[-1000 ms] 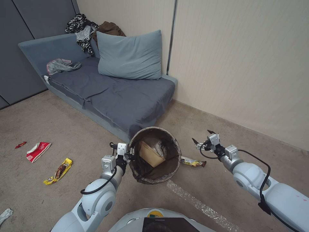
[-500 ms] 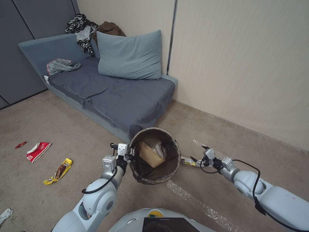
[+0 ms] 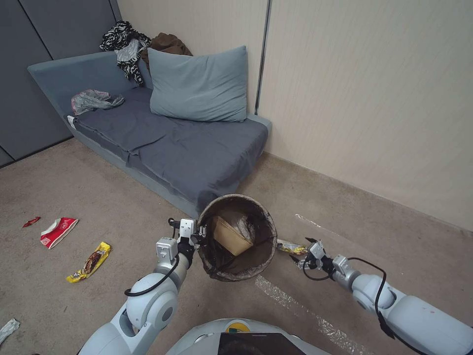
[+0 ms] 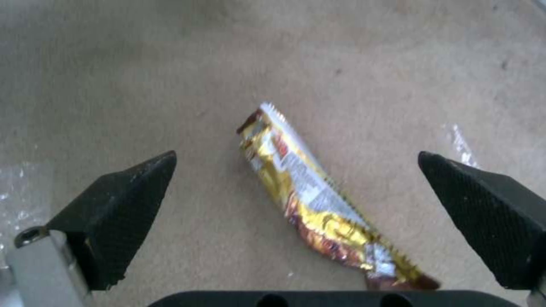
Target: Pick up the trash bin, then pick up the garbage from the floor and place it into the trash bin.
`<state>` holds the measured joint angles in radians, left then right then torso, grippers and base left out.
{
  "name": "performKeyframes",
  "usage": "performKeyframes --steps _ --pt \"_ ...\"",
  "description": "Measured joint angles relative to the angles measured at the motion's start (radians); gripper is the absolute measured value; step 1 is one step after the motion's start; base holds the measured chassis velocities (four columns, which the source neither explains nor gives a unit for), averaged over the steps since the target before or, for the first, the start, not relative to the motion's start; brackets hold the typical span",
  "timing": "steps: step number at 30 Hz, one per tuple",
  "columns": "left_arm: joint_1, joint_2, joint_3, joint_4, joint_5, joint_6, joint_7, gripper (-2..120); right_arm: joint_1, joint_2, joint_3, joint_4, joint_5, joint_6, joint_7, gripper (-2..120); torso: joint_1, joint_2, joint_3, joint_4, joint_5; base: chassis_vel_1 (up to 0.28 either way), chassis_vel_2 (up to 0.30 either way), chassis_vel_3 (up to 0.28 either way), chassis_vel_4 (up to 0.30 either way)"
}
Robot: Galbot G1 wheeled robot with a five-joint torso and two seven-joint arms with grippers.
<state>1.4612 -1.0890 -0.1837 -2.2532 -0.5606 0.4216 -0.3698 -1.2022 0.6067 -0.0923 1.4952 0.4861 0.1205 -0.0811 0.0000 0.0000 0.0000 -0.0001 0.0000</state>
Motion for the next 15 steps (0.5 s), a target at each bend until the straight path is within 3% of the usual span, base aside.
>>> performKeyframes --steps 15 --pt "0.014 -0.002 -0.002 -0.012 0.005 -0.003 -0.001 0 0.061 0.08 -0.039 -0.127 -0.036 0.018 -0.002 100 0.0 0.0 0.0 0.0002 -0.0001 0.0 0.0 0.0 0.0"
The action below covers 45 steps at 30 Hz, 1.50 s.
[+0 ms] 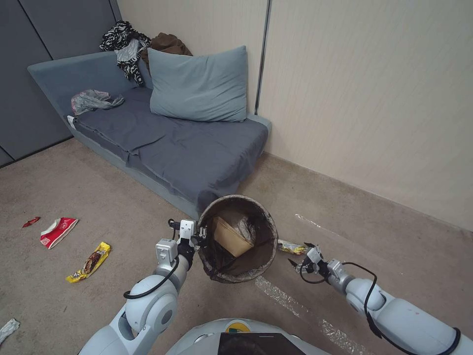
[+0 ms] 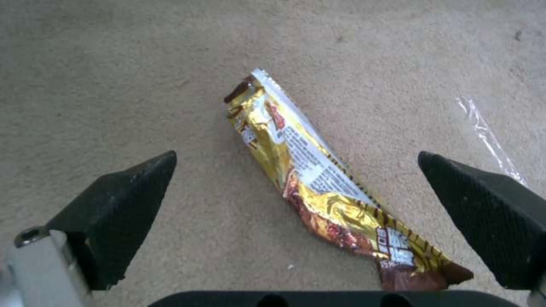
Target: Pick up the trash bin, then pick up the garbage from the floor and place it into the trash bin.
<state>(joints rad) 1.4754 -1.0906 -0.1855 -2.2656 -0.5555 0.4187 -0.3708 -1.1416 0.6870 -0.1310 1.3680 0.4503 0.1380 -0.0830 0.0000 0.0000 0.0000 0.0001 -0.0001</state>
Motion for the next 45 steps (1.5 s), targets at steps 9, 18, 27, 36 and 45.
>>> performKeyframes --steps 9,18,27,36,45 --pt "0.002 -0.004 -0.001 -0.001 0.004 -0.003 0.0 0 0.034 0.034 -0.01 -0.064 -0.016 0.008 0.001 100 0.0 0.0 0.0 -0.0001 0.0 0.0 0.0 0.0 0.0" --pt "0.001 -0.006 -0.001 0.0 0.004 -0.003 -0.001 0 0.063 0.069 -0.023 -0.131 -0.031 0.015 -0.002 100 0.0 0.0 0.0 -0.0001 0.0001 0.0 0.0 0.0 0.0" --pt "-0.002 -0.009 -0.003 0.003 0.004 -0.004 -0.001 0 0.107 0.109 -0.042 -0.222 -0.046 0.031 -0.013 100 0.0 0.0 0.0 -0.0001 0.0001 0.0 0.0 0.0 0.0" --pt "-0.009 -0.01 -0.004 0.009 0.002 -0.005 -0.002 0 0.14 0.139 -0.055 -0.293 -0.064 0.04 -0.017 100 0.0 0.0 0.0 -0.0002 0.0001 0.0 0.0 0.0 0.0" --pt "-0.011 -0.01 -0.005 0.012 0.001 -0.007 -0.003 0 0.169 0.158 -0.063 -0.344 -0.073 0.051 -0.016 100 0.0 0.0 0.0 -0.0001 0.0001 0.0 0.0 0.0 0.0"
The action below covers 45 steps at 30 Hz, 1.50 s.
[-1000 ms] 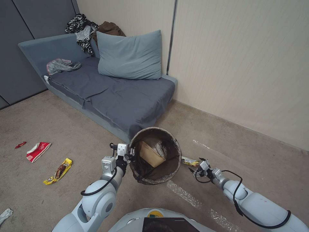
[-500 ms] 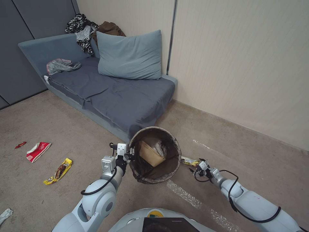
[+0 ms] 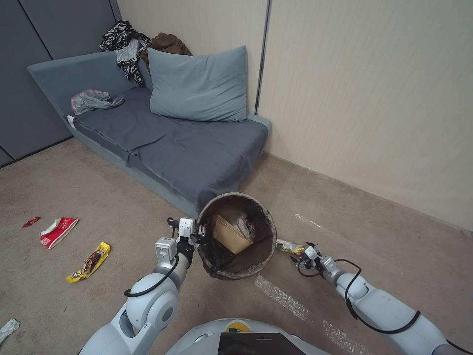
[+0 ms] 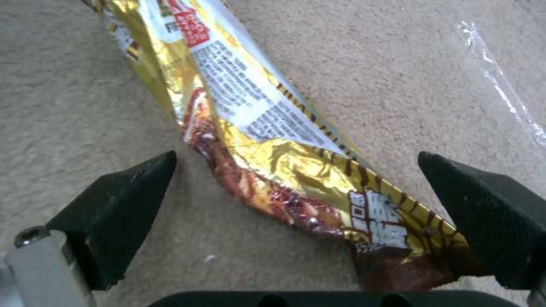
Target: Pick up the trash bin, then pick up the garbage from the floor and place it into the trash bin.
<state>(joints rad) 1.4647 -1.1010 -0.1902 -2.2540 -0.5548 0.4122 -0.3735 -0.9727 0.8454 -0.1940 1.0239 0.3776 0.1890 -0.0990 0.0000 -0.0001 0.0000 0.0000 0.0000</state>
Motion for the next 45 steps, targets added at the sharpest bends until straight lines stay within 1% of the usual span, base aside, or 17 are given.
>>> performKeyframes --steps 9,10,14,15,16,21,22,23,24,25,26,28,29,32,33,35,45 --pt "0.001 -0.001 0.001 0.002 0.001 -0.002 0.0 0 0.014 0.01 -0.003 -0.022 -0.002 0.003 0.002 99 0.0 0.0 0.0 0.0 0.0 0.0 0.0 0.0 0.0" --pt "0.001 -0.001 0.001 0.002 0.001 -0.002 0.0 0 0.015 0.011 -0.003 -0.027 -0.003 0.005 0.002 89 0.0 0.0 0.0 0.0 -0.0001 0.0 0.0 0.0 0.0" --pt "0.001 -0.001 0.001 0.002 0.001 -0.002 0.0 0 0.016 0.012 -0.003 -0.029 -0.004 0.006 0.002 89 0.0 0.0 0.0 0.0 -0.0001 0.0 0.0 0.0 0.0" --pt "0.001 -0.001 0.001 0.002 0.001 -0.002 0.0 0 0.018 0.014 -0.003 -0.034 -0.005 0.008 0.002 73 0.0 0.0 0.0 0.0 -0.0001 0.0 0.0 0.0 0.0" --pt "0.001 -0.001 0.001 0.002 0.001 -0.002 0.0 0 0.02 0.016 -0.004 -0.038 -0.007 0.01 0.002 68 0.0 0.0 0.0 0.0 -0.0001 0.0 0.0 0.0 0.0" --pt "0.0 0.001 0.002 0.002 0.001 -0.003 0.0 0 0.026 0.023 -0.006 -0.052 -0.012 0.017 0.001 52 0.0 0.0 0.0 -0.0001 -0.0002 0.0 0.0 0.0 0.0" --pt "0.0 0.001 0.002 0.002 0.001 -0.003 0.0 0 0.026 0.023 -0.006 -0.052 -0.012 0.017 0.001 52 0.0 0.0 0.0 -0.0001 -0.0002 0.0 0.0 0.0 0.0" --pt "0.0 0.001 0.002 0.002 0.001 -0.003 0.0 0 0.027 0.025 -0.007 -0.054 -0.014 0.019 0.001 45 0.0 0.0 0.0 -0.0003 -0.0003 0.0 0.0 0.0 0.0" --pt "0.0 0.001 0.002 0.002 0.001 -0.003 0.0 0 0.027 0.025 -0.007 -0.054 -0.014 0.019 0.001 45 0.0 0.0 0.0 -0.0003 -0.0003 0.0 0.0 0.0 0.0" --pt "0.0 0.001 0.002 0.002 0.001 -0.003 0.0 0 0.03 0.029 -0.008 -0.058 -0.016 0.021 0.0 37 0.0 0.0 0.0 -0.0004 -0.0002 0.0 0.0 0.0 0.0" --pt "0.0 0.001 0.002 0.002 0.001 -0.003 0.0 0 0.03 0.029 -0.008 -0.058 -0.016 0.021 0.0 37 0.0 0.0 0.0 -0.0004 -0.0002 0.0 0.0 0.0 0.0" --pt "0.0 0.001 0.002 0.002 0.001 -0.004 0.0 0 0.037 0.038 -0.01 -0.067 -0.02 0.023 0.0 24 0.0 0.0 0.0 -0.0003 -0.0003 0.0 0.0 0.0 0.0" --pt "0.0 0.001 0.002 0.002 0.001 -0.004 0.0 0 0.037 0.038 -0.01 -0.067 -0.02 0.023 0.0 24 0.0 0.0 0.0 -0.0003 -0.0003 0.0 0.0 0.0 0.0" --pt "-0.001 0.001 0.002 0.004 0.001 -0.006 0.0 0 0.042 0.046 -0.014 -0.071 -0.025 0.023 -0.001 8 0.0 0.0 0.0 0.0003 0.0005 0.0 0.0 0.0 0.0" --pt "-0.001 0.001 0.002 0.004 0.001 -0.006 0.0 0 0.042 0.046 -0.014 -0.071 -0.025 0.023 -0.001 8 0.0 0.0 0.0 0.0003 0.0005 0.0 0.0 0.0 0.0" --pt "-0.005 -0.001 0.004 0.007 0.0 -0.006 0.0 0 0.043 0.046 -0.014 -0.073 -0.025 0.022 -0.002 0 0.0 0.0 0.0 0.0004 0.0003 0.0 0.0 0.0 0.0" --pt "-0.009 -0.003 0.006 0.008 -0.002 -0.006 -0.001 0 0.043 0.048 -0.009 -0.075 -0.026 0.022 0.003 0 0.0 0.0 0.0 -0.0001 -0.0001 0.0 0.0 0.0 0.0"
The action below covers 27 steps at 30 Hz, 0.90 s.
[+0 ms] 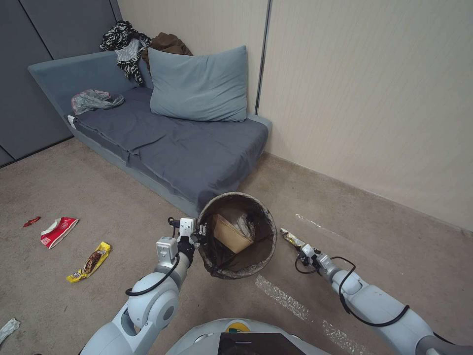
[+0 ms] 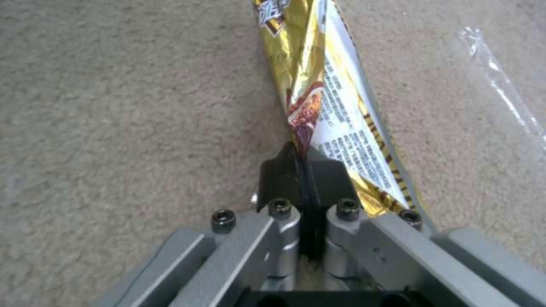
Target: Pick up the trash bin, then pick up the garbage from the floor and place it into the trash bin.
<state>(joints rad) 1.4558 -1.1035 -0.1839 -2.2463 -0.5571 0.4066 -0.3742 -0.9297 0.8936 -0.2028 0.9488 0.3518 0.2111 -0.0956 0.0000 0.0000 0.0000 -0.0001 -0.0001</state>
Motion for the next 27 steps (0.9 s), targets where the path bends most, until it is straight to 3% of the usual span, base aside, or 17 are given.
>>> performKeyframes --steps 7,15,27 --pt "-0.003 -0.004 0.003 0.005 0.0 0.001 0.0 0 0.003 0.001 0.012 0.009 0.0 0.0 0.03 0 0.0 0.0 0.0 0.0001 0.0001 0.0 0.0 0.0 0.0" --pt "-0.005 -0.003 0.005 0.005 -0.002 0.003 0.0 0 -0.014 -0.015 0.1 0.12 0.033 -0.019 0.092 0 0.0 0.0 0.0 0.0001 0.0001 0.0 0.0 0.0 0.0" --pt "0.0 0.008 0.013 0.009 -0.002 0.005 0.0 0 -0.123 -0.102 0.355 0.592 0.166 -0.064 0.254 0 0.0 0.0 0.0 -0.0001 0.0001 0.0 0.0 0.0 0.0"
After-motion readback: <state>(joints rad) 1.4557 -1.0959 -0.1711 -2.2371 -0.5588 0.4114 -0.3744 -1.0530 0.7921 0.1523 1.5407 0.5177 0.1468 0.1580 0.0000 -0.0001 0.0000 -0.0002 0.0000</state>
